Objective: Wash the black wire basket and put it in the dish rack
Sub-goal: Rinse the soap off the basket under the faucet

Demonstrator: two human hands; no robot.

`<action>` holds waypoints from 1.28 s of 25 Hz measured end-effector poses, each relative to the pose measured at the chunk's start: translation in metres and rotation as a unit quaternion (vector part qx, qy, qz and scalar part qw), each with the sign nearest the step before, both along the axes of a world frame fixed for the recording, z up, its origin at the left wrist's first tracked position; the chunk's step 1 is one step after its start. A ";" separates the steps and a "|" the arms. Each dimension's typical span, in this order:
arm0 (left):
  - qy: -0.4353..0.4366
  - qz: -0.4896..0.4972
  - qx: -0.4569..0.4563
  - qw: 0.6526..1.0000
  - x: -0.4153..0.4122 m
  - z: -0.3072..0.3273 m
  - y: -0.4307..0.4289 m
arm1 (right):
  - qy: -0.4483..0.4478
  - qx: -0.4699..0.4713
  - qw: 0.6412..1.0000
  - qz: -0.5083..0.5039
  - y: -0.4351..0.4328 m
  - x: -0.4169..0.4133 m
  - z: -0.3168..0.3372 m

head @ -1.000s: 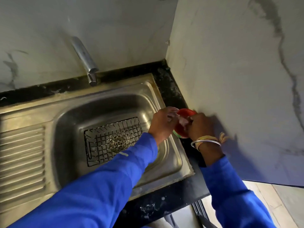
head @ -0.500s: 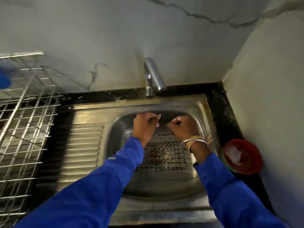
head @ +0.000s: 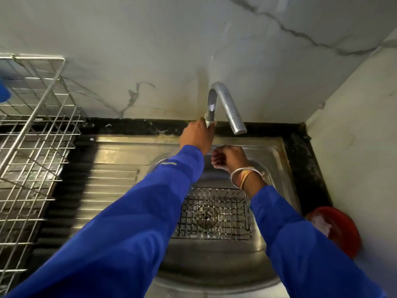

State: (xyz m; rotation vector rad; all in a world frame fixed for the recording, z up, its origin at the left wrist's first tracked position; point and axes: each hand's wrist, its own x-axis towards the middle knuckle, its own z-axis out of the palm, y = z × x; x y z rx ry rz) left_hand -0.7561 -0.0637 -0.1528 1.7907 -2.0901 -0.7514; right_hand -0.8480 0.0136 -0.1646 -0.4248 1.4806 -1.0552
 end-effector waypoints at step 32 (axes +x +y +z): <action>0.307 0.121 0.292 0.898 0.052 -0.060 0.055 | 0.289 -0.161 0.930 0.157 0.017 -0.028 0.003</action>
